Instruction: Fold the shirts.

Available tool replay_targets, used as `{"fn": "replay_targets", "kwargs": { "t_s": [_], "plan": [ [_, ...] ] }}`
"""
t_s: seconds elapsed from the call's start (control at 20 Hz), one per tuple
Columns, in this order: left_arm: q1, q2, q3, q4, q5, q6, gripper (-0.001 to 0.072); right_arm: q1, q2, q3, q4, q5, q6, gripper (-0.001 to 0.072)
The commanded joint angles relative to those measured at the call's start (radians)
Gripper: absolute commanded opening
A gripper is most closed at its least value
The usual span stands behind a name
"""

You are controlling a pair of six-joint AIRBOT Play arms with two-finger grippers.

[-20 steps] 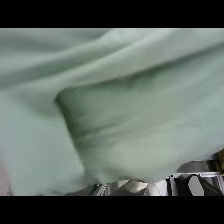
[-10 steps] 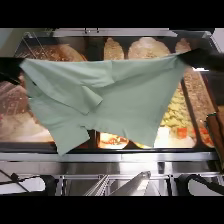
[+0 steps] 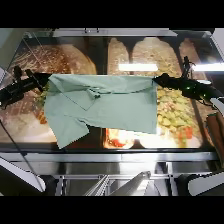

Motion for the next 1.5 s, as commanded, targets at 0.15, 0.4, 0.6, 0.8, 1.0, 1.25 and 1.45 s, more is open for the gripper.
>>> {"fn": "replay_targets", "kwargs": {
  "t_s": [0.15,0.4,0.6,0.8,1.0,1.25,1.45],
  "plan": [
    [-0.047,-0.091,0.350,0.006,0.198,0.007,0.0014,-0.002,-0.042,0.030,0.131,-0.063,-0.109,0.0023],
    [-0.077,-0.092,0.497,0.204,0.349,0.007,0.0015,0.029,-0.069,0.030,0.130,-0.059,-0.132,0.0023],
    [-0.093,-0.092,0.437,0.274,0.425,0.008,0.0015,0.073,-0.089,0.030,0.053,-0.060,-0.130,0.0023],
    [-0.095,-0.092,0.419,0.271,0.528,0.076,0.0332,0.101,-0.089,0.030,0.021,-0.118,-0.135,0.0024],
    [-0.077,-0.091,0.443,0.270,0.560,0.064,0.0340,0.094,-0.081,0.047,0.020,-0.149,-0.135,0.0313],
    [0.071,-0.040,0.544,0.506,0.178,-0.191,0.0340,-0.056,0.064,0.065,-0.294,-0.080,0.134,0.0467],
    [0.196,0.112,0.347,0.757,-0.011,-0.353,0.0341,-0.178,0.134,0.025,-0.424,0.285,0.279,0.0462]
  ]
}}
